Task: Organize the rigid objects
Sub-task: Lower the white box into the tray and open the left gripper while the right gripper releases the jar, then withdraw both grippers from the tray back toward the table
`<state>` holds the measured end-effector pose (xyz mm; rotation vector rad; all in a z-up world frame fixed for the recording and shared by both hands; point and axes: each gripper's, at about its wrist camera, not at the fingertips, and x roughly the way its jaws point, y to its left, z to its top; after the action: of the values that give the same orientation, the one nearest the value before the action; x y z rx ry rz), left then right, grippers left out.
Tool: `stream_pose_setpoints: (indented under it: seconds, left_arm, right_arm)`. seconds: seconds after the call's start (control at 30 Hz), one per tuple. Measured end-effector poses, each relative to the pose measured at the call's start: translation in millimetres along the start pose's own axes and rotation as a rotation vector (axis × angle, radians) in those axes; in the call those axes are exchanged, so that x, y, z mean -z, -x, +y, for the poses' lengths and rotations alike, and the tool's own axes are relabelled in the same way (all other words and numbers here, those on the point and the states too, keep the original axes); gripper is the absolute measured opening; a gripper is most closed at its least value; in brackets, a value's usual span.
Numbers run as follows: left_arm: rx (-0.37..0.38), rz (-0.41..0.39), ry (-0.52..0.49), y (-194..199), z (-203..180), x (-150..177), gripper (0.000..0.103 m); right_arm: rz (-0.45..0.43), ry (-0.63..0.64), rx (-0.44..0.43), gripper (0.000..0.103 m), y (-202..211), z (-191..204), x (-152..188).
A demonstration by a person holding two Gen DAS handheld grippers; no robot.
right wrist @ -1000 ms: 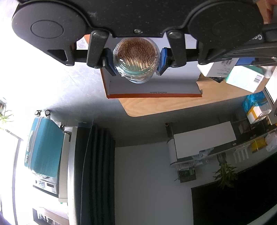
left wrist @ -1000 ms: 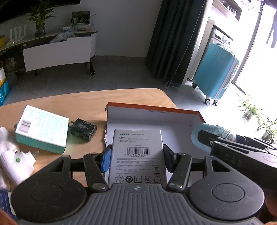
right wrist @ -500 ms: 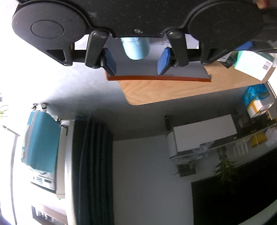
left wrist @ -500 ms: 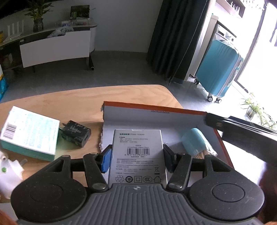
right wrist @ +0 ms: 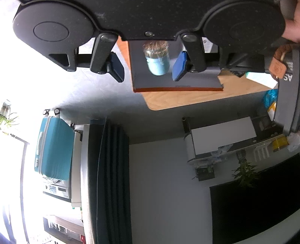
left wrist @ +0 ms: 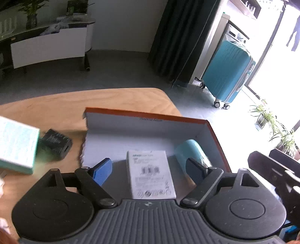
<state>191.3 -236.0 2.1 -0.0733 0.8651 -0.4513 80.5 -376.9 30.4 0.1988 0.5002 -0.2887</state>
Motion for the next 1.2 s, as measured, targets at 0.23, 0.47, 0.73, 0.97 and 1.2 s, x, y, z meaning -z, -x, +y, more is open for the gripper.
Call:
stream_pose_setpoints:
  seconds: [0.23,0.47,0.73,0.97,1.2]
  left_arm:
    - [-0.092,-0.005,-0.002,39.3,8.7,10.9,0.097]
    - [-0.162,-0.028,-0.009,72.5,18.4,23.7,0.101]
    - [-0.207,-0.049,0.024,99.0,33.0,41.4,0.102]
    - [-0.232,-0.063,0.07,116.2,52.5,56.9,0.102]
    - [-0.256,-0.068,0.102,128.5,67.2,68.8,0.102]
  right_arm:
    - [0.024,0.002,-0.033,0.078,15.2,15.7,8.8]
    - [0.049,0.012,-0.061,0.08,30.1,33.2,14.8]
    - [0.067,0.029,-0.107,0.086,42.9,56.9,22.1]
    - [0.078,0.059,-0.136,0.087,48.5,76.9,28.0]
    - [0.086,0.091,-0.167,0.087,53.5,94.0,31.9]
